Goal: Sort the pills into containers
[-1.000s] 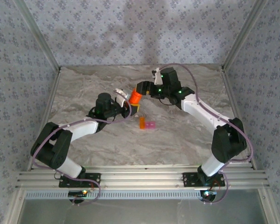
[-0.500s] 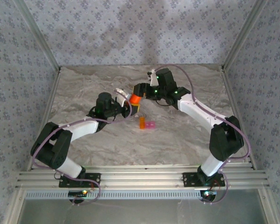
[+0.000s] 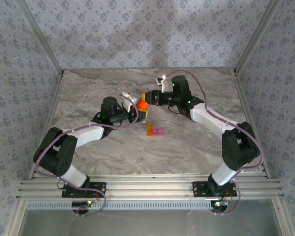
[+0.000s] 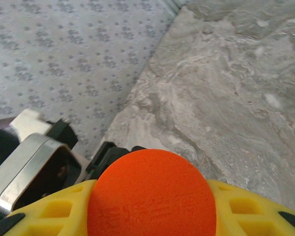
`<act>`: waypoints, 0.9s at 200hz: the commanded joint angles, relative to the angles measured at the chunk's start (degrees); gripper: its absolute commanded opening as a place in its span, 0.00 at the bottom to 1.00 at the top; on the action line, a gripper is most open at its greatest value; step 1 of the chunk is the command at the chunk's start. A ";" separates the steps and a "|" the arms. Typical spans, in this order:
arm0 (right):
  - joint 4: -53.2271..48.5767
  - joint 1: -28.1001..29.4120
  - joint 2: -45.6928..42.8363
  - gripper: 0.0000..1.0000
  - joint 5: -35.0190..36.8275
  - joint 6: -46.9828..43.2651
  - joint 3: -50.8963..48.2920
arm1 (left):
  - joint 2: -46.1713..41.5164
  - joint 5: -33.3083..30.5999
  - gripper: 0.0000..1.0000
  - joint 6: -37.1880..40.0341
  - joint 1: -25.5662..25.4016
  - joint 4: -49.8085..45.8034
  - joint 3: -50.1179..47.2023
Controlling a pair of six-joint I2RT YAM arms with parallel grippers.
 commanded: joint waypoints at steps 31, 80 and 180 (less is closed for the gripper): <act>1.38 -2.46 -4.10 0.73 -1.15 -1.02 -0.63 | -0.85 3.07 0.00 -3.15 1.12 5.52 0.70; -14.59 -3.33 -5.26 0.75 12.66 8.25 5.49 | -3.27 -5.83 0.00 5.85 -0.93 -4.34 1.63; -25.93 2.43 0.93 0.78 19.18 11.24 12.91 | -3.29 -10.04 0.00 11.54 -3.21 -9.59 2.82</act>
